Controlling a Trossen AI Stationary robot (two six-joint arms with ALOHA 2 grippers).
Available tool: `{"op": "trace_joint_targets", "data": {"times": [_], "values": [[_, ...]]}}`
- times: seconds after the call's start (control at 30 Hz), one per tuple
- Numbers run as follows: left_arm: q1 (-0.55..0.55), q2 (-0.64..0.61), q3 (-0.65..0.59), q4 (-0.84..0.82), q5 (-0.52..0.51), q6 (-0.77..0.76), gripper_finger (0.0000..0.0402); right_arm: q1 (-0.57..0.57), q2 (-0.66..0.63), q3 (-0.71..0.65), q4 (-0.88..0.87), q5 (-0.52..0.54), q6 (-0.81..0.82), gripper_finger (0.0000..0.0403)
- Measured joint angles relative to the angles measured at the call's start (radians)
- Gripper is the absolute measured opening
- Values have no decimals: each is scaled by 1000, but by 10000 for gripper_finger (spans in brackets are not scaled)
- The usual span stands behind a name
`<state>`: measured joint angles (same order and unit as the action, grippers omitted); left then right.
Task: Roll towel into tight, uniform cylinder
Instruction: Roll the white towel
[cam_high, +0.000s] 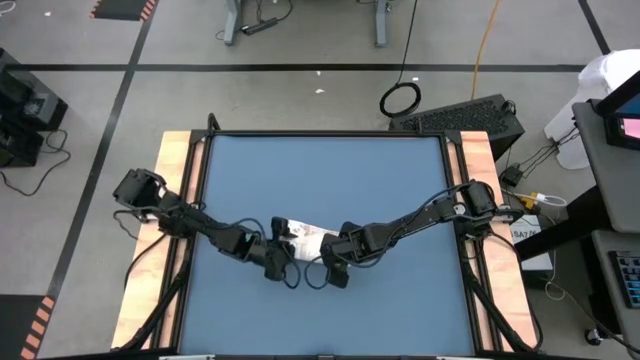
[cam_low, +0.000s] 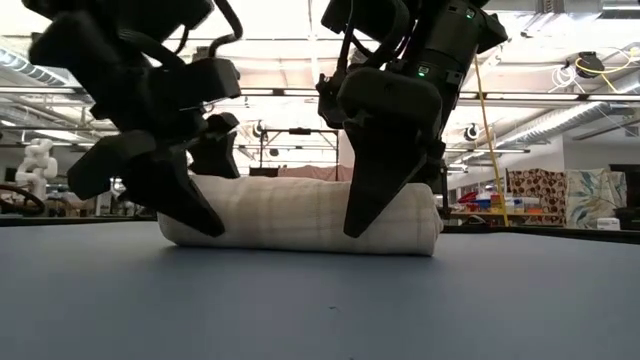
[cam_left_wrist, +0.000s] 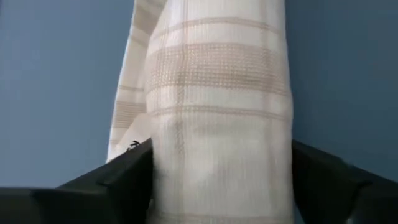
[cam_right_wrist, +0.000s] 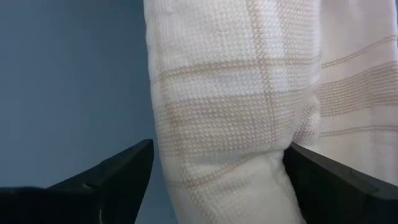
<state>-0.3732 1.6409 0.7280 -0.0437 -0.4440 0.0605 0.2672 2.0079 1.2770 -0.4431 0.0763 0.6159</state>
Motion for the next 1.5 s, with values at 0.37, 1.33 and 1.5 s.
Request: {"op": "trace_joint_targets", "data": {"times": [0.37,1.33,1.5], "values": [[200,-4,3,-14,465,25,156,4,-4,41,-84,31,-114,338],[438,-6,0,-117,1015,-108,121,191,120,136,-85,636,-41,312],[437,-6,0,-106,976,-108,123,177,144,138,-71,565,83,246]]}}
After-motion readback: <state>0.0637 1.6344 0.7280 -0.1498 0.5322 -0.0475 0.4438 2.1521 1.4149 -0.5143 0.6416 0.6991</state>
